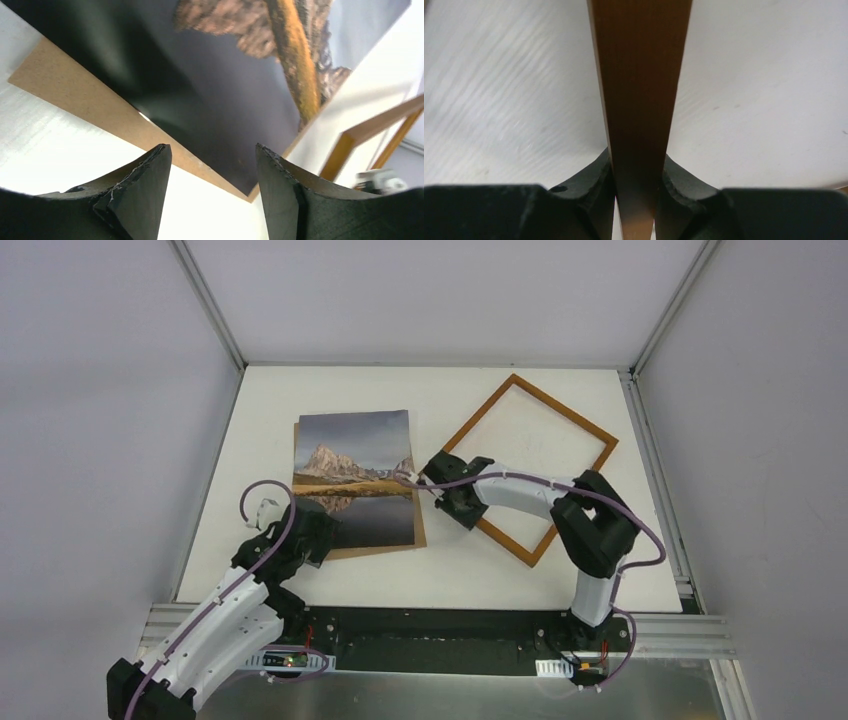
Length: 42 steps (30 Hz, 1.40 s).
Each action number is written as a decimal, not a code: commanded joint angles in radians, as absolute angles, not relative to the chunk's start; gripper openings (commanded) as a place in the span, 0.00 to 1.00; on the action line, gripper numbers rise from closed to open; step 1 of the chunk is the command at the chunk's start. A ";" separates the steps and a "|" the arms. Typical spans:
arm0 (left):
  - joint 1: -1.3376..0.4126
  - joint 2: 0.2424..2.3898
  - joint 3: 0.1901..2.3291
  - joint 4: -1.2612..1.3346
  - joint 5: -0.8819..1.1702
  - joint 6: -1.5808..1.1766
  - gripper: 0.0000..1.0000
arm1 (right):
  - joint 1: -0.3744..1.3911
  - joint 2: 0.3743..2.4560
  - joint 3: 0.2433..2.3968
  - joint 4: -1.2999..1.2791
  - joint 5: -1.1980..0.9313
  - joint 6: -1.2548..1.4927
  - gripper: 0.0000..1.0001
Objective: Take the photo out of the frame
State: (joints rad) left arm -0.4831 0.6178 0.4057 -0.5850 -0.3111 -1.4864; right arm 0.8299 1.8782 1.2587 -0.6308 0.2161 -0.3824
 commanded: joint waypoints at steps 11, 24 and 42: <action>-0.479 0.660 0.679 -0.670 -0.145 -1.082 0.65 | 0.991 1.611 0.904 -0.594 0.285 -0.661 0.03; -0.479 0.611 0.788 -0.757 -0.169 -0.944 0.65 | 1.054 1.471 0.665 -0.501 0.329 -0.765 0.13; -0.479 0.543 0.876 -0.864 -0.129 -0.912 0.64 | 0.936 1.662 0.879 -0.514 0.328 -0.863 0.14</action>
